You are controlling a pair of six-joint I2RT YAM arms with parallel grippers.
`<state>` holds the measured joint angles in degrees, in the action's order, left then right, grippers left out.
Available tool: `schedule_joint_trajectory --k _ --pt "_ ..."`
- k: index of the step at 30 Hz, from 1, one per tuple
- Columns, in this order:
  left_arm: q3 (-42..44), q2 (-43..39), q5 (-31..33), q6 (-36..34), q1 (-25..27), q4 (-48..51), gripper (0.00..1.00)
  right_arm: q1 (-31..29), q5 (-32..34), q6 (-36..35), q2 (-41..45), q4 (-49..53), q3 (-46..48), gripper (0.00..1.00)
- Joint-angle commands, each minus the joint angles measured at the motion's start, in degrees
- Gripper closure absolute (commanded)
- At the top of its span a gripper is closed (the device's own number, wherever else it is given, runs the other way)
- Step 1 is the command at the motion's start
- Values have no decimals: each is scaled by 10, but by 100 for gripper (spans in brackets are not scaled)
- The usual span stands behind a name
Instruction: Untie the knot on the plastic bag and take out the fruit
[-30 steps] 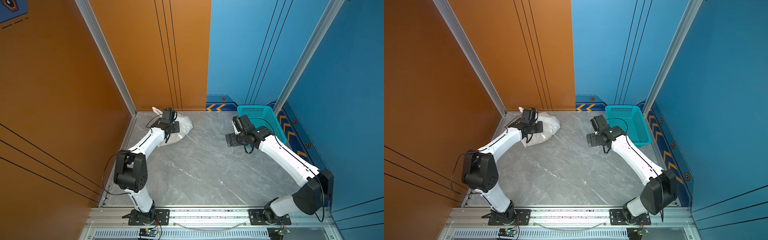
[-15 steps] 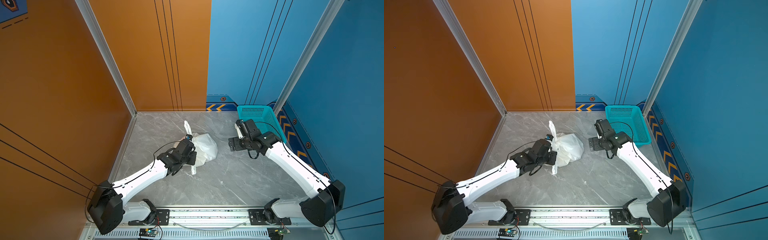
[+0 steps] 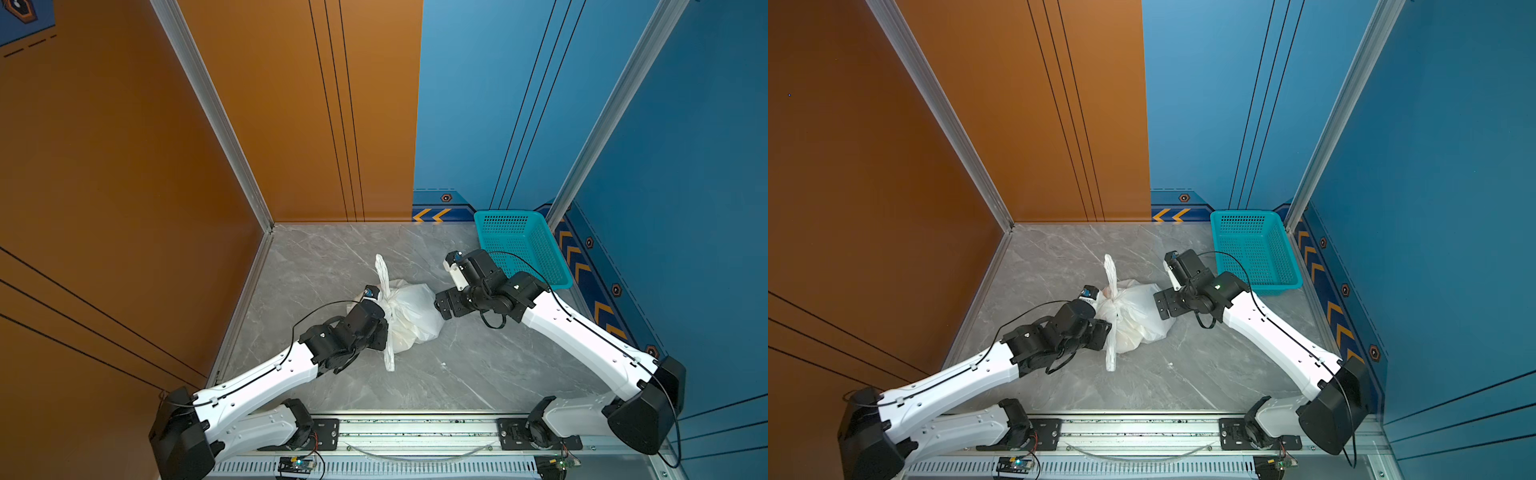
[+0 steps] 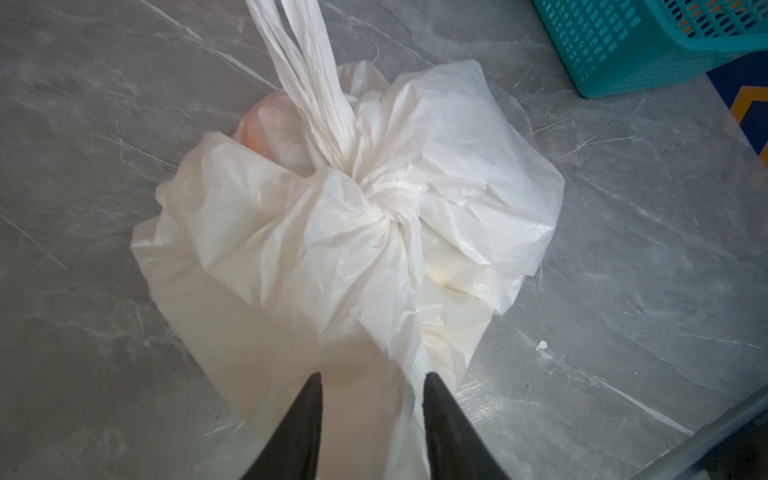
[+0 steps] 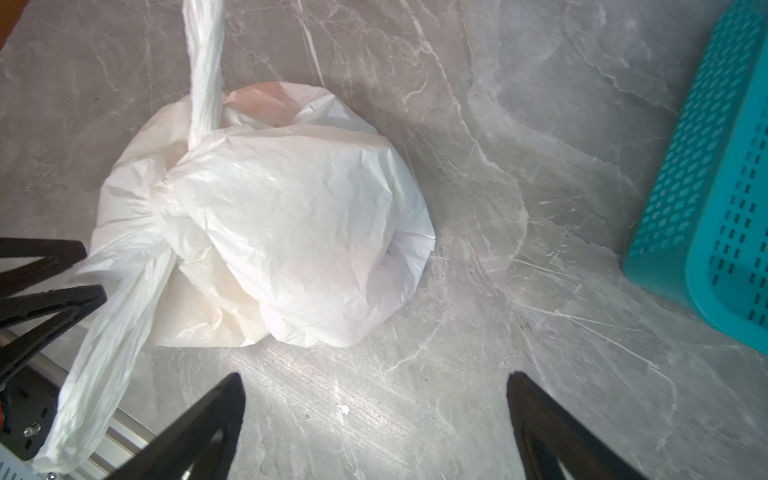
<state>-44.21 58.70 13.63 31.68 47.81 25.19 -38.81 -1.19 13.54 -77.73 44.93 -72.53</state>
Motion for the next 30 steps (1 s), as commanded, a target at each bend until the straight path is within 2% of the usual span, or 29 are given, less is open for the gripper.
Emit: schedule_joint_trajectory --k 1,7,18,23,30 --pt "-1 -41 10 -9 -26 23 49 -10 -30 -14 -4 -37 17 1" --pt "16 -39 -80 -21 -89 -9 41 -41 -55 -26 -43 -68 5 1" --pt "19 1 -138 -7 -90 -74 36 -65 -66 -37 -110 -91 -31 2" --pt "27 10 -136 -7 -84 -67 39 -69 -68 -37 -124 -102 -37 3" --pt "36 16 -130 -9 -71 -62 50 -70 -71 -40 -147 -121 -48 6"
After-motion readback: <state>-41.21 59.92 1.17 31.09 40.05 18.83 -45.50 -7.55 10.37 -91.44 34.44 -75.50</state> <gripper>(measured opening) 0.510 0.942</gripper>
